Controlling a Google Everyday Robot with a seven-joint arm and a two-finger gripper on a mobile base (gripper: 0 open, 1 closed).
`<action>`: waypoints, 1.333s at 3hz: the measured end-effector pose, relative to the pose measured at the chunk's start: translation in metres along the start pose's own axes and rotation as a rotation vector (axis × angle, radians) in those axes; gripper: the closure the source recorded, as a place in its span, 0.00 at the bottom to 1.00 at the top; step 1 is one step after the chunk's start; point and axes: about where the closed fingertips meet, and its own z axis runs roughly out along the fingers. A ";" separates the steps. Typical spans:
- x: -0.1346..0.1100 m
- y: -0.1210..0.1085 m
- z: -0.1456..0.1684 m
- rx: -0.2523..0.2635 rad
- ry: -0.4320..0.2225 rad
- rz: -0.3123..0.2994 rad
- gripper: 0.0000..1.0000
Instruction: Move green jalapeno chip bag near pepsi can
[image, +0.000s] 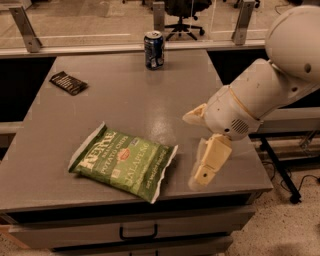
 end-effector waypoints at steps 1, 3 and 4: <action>-0.039 0.019 0.038 -0.086 -0.117 -0.007 0.00; -0.078 0.025 0.090 -0.101 -0.220 -0.015 0.41; -0.083 0.015 0.089 -0.063 -0.234 -0.022 0.64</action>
Offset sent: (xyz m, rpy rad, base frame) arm -0.0255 0.1461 -0.0230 0.3021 0.0789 0.0802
